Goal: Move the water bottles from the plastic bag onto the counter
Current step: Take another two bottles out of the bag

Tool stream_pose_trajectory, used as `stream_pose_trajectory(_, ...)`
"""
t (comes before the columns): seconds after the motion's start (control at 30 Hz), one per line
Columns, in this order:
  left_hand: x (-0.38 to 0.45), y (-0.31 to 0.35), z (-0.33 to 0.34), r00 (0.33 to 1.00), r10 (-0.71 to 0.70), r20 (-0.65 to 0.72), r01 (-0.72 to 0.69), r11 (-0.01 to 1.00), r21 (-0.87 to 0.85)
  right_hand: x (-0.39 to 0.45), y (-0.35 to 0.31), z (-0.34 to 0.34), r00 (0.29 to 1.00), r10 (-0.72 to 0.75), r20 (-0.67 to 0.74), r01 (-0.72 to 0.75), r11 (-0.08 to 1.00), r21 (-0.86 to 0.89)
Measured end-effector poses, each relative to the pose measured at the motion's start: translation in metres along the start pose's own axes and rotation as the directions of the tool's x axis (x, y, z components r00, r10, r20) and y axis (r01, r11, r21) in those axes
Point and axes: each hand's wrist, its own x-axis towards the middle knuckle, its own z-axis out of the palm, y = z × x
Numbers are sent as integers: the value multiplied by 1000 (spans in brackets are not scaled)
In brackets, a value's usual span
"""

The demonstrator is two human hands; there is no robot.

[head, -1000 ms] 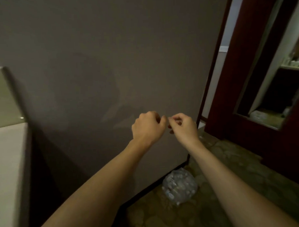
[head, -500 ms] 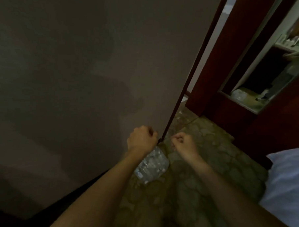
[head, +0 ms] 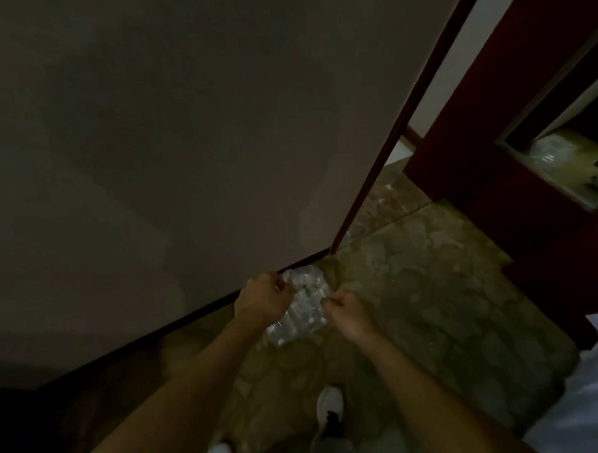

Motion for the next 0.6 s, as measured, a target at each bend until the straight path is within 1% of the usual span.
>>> stream_pose_trajectory(0.1,24,8,32,994,-106,-14,105,993,-51,46,26,-13,992,32,126,-26,998,-56)
stream_pose_trajectory(0.2,38,8,61,975,-221,18,222,972,-72,79,43,-22,977,51,209,-27,993,-115)
stream_pose_trajectory(0.3,52,3,86,945,-321,54,325,939,-108,105,55,-25,951,79,299,-45,992,-118)
stream_pose_trajectory(0.4,69,-7,105,902,-422,88,430,890,-150,135,66,-21,931,86,356,-41,990,-133)
stream_pose_trajectory(0.47,80,-16,114,883,-459,102,470,868,-161,151,70,-16,921,102,375,-53,989,-138)
stream_pose_trajectory(0.6,114,-37,130,871,-472,137,491,850,-190,192,78,3,901,153,405,-101,984,-147)
